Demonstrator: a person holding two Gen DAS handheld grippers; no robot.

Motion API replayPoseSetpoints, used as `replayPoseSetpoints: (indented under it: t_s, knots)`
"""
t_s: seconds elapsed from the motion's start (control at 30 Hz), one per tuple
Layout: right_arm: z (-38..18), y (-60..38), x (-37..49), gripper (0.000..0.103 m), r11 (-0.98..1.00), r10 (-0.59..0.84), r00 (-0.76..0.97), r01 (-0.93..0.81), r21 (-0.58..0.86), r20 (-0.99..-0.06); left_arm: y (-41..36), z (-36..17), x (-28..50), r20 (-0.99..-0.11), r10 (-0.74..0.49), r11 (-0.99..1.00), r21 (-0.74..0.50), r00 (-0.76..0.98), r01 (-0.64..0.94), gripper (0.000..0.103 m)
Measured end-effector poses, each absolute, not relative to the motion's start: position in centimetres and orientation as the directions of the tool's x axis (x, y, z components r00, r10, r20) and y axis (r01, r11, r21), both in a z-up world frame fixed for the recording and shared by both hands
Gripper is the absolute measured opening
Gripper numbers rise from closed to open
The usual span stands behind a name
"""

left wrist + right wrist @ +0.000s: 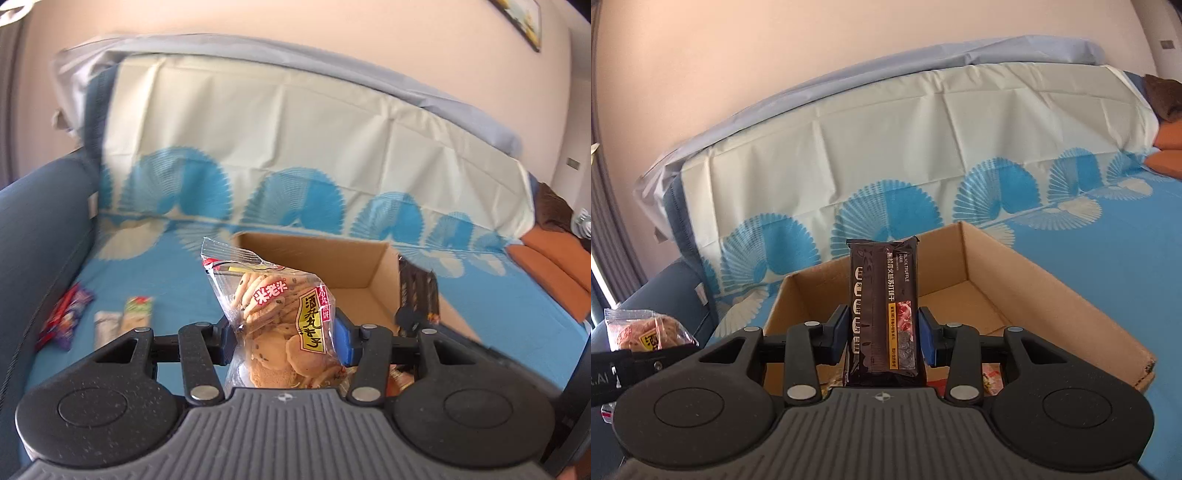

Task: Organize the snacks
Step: 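Carry the cookie bag and chocolate bar over the box with both tools, then open both tools to drop the cookie bag and chocolate bar into the box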

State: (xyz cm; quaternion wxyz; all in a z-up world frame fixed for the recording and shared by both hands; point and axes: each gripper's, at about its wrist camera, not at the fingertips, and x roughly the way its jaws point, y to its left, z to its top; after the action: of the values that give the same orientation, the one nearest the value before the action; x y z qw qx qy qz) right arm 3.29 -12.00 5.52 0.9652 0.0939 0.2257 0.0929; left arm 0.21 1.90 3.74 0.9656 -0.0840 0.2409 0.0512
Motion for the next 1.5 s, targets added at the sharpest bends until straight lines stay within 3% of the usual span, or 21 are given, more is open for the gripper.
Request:
replayPoseSetpoints:
  t_s: [0.4, 0.5, 0.53, 0.57, 0.6, 0.7, 0.77, 0.9, 1.03, 1.2, 1.3, 1.4, 1.5]
  knots:
    - [5.5, -15.2, 3.8, 0.041, 0.956, 0.103, 0.919, 0.015, 0.294, -0.381, -3.4, 6.8, 8.9, -0.409, -0.02, 0.995, -0.094, 0.912, -0.02, 0.056]
    - [5.2, -15.0, 4.2, 0.044, 0.957, 0.118, 0.907, 0.004, 0.29, -0.405, -4.3, 7.0, 9.8, -0.413, -0.052, 0.996, -0.087, 0.909, 0.017, 0.06]
    - [5.2, -14.8, 4.2, 0.052, 0.961, 0.107, 0.905, 0.012, 0.276, -0.411, -4.4, 7.1, 9.9, -0.415, -0.059, 0.996, -0.084, 0.908, 0.026, 0.069]
    - [5.3, -14.8, 4.1, 0.068, 0.963, 0.09, 0.908, 0.025, 0.268, -0.409, -4.4, 7.1, 9.9, -0.414, -0.056, 0.997, -0.077, 0.909, 0.026, 0.075]
    - [5.4, -14.8, 4.0, 0.074, 0.963, 0.08, 0.912, 0.033, 0.266, -0.402, -4.3, 7.1, 9.6, -0.404, -0.05, 0.997, -0.071, 0.913, 0.023, 0.078]
    - [5.3, -14.8, 4.1, 0.078, 0.963, 0.084, 0.908, 0.032, 0.268, -0.411, -3.1, 6.7, 8.0, -0.376, -0.036, 0.998, -0.065, 0.926, 0.013, 0.078]
    - [5.3, -14.6, 4.1, 0.078, 0.964, 0.086, 0.904, 0.029, 0.263, -0.418, -2.0, 6.1, 6.6, -0.364, -0.017, 0.999, -0.048, 0.931, 0.0, 0.07]
    - [5.5, -14.0, 3.7, 0.078, 0.971, 0.095, 0.908, 0.006, 0.24, -0.408, 1.3, 4.9, 3.5, -0.38, 0.035, 0.998, -0.029, 0.924, -0.05, 0.043]
    - [5.7, -13.2, 3.2, 0.078, 0.978, 0.11, 0.912, -0.028, 0.208, -0.395, 6.6, 3.6, 0.6, -0.42, 0.102, 0.993, -0.018, 0.902, -0.12, 0.03]
    - [6.0, -11.9, 2.2, 0.076, 0.984, 0.136, 0.92, -0.082, 0.158, -0.369, 12.2, 2.6, -2.0, -0.423, 0.219, 0.975, 0.115, 0.879, -0.188, 0.027]
    - [6.2, -11.1, 1.4, 0.071, 0.985, 0.155, 0.921, -0.115, 0.132, -0.357, 14.9, 1.1, -3.7, -0.429, 0.258, 0.965, 0.149, 0.866, -0.215, 0.027]
    - [6.4, -10.3, 0.6, 0.059, 0.981, 0.184, 0.918, -0.149, 0.124, -0.35, 16.2, -1.7, -5.1, -0.483, 0.283, 0.959, 0.161, 0.829, -0.233, 0.025]
    - [6.6, -9.6, -0.3, 0.046, 0.972, 0.23, 0.91, -0.194, 0.136, -0.346, 17.1, -1.5, -5.5, -0.457, 0.309, 0.951, 0.139, 0.834, -0.276, 0.021]
